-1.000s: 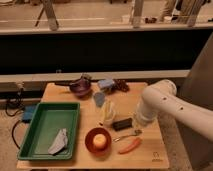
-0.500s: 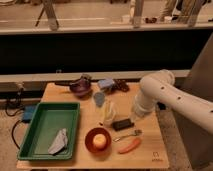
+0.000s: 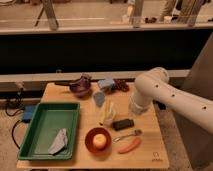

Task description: Place fork in plastic cup

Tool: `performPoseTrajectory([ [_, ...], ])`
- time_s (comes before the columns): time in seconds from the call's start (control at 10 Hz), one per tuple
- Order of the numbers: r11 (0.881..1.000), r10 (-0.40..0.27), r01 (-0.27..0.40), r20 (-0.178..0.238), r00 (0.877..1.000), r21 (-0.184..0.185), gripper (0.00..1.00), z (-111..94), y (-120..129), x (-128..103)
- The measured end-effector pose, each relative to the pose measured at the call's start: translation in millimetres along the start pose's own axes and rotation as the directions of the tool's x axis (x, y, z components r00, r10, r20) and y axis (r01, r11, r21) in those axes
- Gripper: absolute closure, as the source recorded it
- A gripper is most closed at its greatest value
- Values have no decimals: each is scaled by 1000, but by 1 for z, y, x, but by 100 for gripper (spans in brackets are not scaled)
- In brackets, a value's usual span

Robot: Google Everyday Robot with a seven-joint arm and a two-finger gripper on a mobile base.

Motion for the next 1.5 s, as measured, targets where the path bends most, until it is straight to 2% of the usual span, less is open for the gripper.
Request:
performPoseTrajectory([
  [0.3, 1000, 6, -7, -8, 1000, -19, 37, 49, 20, 8],
  [0.5, 1000, 14, -14, 5, 1000, -24, 22, 64, 39, 13],
  [0.9, 999, -10, 13, 59, 998, -44, 20, 82, 59, 12],
  [1.2, 998, -34, 39, 77, 996, -55, 20, 89, 58, 10],
  [1.5, 998, -19, 24, 76, 997, -66, 37, 94, 51, 13],
])
